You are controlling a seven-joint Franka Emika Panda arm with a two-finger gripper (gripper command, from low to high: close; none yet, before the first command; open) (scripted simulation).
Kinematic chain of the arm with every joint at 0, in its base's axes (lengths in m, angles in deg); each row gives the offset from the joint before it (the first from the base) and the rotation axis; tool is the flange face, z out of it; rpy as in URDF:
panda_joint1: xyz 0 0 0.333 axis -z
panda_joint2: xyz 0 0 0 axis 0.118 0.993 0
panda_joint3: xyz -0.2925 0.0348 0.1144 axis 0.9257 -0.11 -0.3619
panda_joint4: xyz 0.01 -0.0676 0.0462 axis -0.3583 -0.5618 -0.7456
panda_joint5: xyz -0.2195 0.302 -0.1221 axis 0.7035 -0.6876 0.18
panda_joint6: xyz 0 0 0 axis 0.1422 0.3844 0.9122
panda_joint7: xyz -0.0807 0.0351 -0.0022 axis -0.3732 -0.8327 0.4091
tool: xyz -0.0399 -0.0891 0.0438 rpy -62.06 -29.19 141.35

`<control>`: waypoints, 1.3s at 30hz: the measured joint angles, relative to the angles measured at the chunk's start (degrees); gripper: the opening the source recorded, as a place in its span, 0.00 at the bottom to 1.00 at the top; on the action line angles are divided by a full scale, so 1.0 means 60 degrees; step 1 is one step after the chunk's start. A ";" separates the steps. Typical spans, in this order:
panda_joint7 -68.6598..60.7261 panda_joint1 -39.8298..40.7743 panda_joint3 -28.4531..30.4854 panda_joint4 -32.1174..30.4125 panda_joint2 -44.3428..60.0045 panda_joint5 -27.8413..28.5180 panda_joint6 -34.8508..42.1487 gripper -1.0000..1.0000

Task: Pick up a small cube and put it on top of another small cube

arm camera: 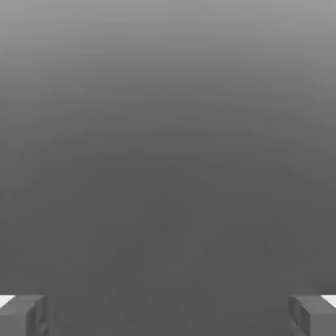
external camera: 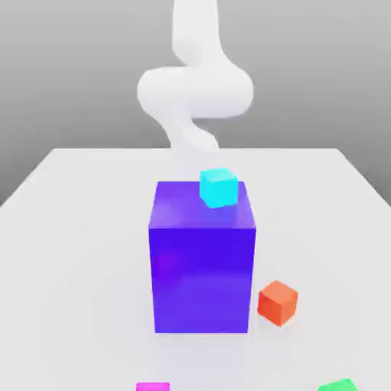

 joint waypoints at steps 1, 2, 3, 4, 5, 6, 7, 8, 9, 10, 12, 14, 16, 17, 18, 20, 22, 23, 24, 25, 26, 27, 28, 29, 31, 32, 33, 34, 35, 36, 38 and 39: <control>-0.0054 -0.0023 0.0053 0.0014 0.0376 -0.0019 -0.0107 0.50; -0.0118 -0.0019 0.0083 0.0029 0.0738 -0.0056 -0.0204 0.50; -0.0173 -0.0038 0.0132 0.0041 0.1091 -0.0079 -0.0307 0.50; -0.0229 -0.0054 0.0177 0.0054 0.1441 -0.0105 -0.0407 0.50; -0.0284 -0.0071 0.0223 0.0066 0.1789 -0.0130 -0.0507 0.50; -0.0341 -0.0083 0.0266 0.0079 0.2135 -0.0158 -0.0605 0.50; -0.0399 -0.0094 0.0308 0.0092 0.2482 -0.0188 -0.0704 0.50; -0.0457 -0.0104 0.0349 0.0104 0.2828 -0.0218 -0.0802 0.50; -0.0517 -0.0111 0.0387 0.0117 0.3175 -0.0250 -0.0900 0.50; -0.0578 -0.0116 0.0424 0.0130 0.3521 -0.0283 -0.0998 0.50; -0.0699 -0.0125 0.0494 0.0156 0.4213 -0.0350 -0.1194 0.50; -0.0823 -0.0118 0.0549 0.0181 0.4906 -0.0420 -0.1390 0.50; -0.0939 -0.0126 0.0619 0.0208 0.5599 -0.0480 -0.1582 0.50; -0.1001 -0.0102 0.0633 0.0220 0.5945 -0.0515 -0.1682 0.50; -0.1061 -0.0088 0.0652 0.0233 0.6291 -0.0547 -0.1781 0.50; -0.1174 -0.0037 0.0672 0.0259 0.6983 -0.0603 -0.1976 0.50; -0.1272 0.0022 0.0666 0.0283 0.7674 -0.0636 -0.2174 0.50; -0.1317 0.0044 0.0669 0.0296 0.8019 -0.0648 -0.2273 0.50; -0.1359 0.0068 0.0672 0.0308 0.8364 -0.0653 -0.2372 0.50; -0.1397 0.0091 0.0678 0.0321 0.8709 -0.0655 -0.2472 0.50; -0.1433 0.0115 0.0685 0.0333 0.9053 -0.0653 -0.2571 0.50; -0.1465 0.0137 0.0695 0.0345 0.9397 -0.0646 -0.2670 0.50; -0.1494 0.0161 0.0706 0.0357 0.9741 -0.0634 -0.2770 0.50; -0.1519 0.0186 0.0716 0.0370 1.0084 -0.0617 -0.2871 0.50; -0.1588 0.0242 0.0670 0.0476 1.0775 -0.0672 -0.3287 0.50; -0.1626 0.0274 0.0632 0.0545 1.1122 -0.0718 -0.3536 0.50; -0.1664 0.0311 0.0587 0.0618 1.1468 -0.0766 -0.3795 0.50; -0.1691 0.0352 0.0538 0.0684 1.1775 -0.0802 -0.4029 0.00; -0.1691 0.0352 0.0538 0.0684 1.1775 -0.0802 -0.4029 0.00; -0.1691 0.0352 0.0538 0.0684 1.1775 -0.0802 -0.4028 0.00; -0.1690 0.0353 0.0536 0.0684 1.1774 -0.0802 -0.4026 0.00; -0.1690 0.0353 0.0535 0.0684 1.1774 -0.0802 -0.4024 0.00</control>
